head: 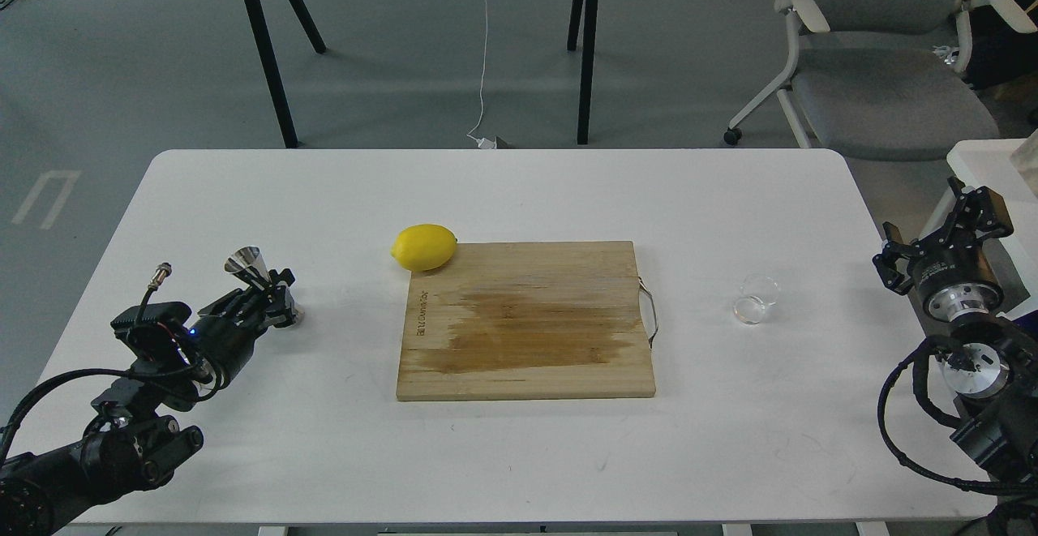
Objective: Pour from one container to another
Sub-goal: 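Lift the jigger with the left gripper and carry it over the board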
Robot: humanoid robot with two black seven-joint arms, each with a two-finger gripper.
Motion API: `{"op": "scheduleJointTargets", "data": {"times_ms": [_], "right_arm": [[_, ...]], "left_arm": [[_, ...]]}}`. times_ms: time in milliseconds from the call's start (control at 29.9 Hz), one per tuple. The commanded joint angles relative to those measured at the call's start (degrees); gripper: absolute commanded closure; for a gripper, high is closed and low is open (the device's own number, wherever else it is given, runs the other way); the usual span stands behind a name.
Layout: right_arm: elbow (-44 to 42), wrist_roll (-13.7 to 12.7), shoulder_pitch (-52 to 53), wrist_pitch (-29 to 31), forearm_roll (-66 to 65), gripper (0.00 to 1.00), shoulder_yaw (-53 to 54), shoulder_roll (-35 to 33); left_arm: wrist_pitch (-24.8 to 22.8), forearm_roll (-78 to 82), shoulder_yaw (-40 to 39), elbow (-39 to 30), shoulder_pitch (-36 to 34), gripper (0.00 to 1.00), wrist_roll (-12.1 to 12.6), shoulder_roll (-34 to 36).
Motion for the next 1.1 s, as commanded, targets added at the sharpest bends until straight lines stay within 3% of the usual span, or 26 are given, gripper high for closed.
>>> {"op": "scheduleJointTargets", "data": {"times_ms": [0,234,468,769,1070], "right_arm": [[0.0,0.0,-0.1,0.0,0.0,0.00,0.0,0.0],[0.0,0.0,-0.1,0.0,0.1,0.00,0.2,-0.1],[0.0,-0.1,0.4,0.0,0.1,0.00,0.2,0.1],[-0.2,-0.2,0.0,0.0,0.0,0.00,-0.3,0.1],[-0.5,-0.2,-0.4,0.0,0.1,0.00,-0.4,0.2]], "left_arm": [[0.0,-0.2,-0.3,0.0,-1.0,0.94,0.0,0.1],[0.0,-0.1,-0.2,-1.3,-13.3,0.94,0.0,0.9],[0.0,2.1,-0.1,-9.8,-20.8,0.93,0.0,-2.0],[0.0,14.3,0.0,-14.3,-20.3,0.93,0.0,-11.5],[0.0,21.6,0.0,-14.4,-13.6,0.93,0.0,-21.0]]}}
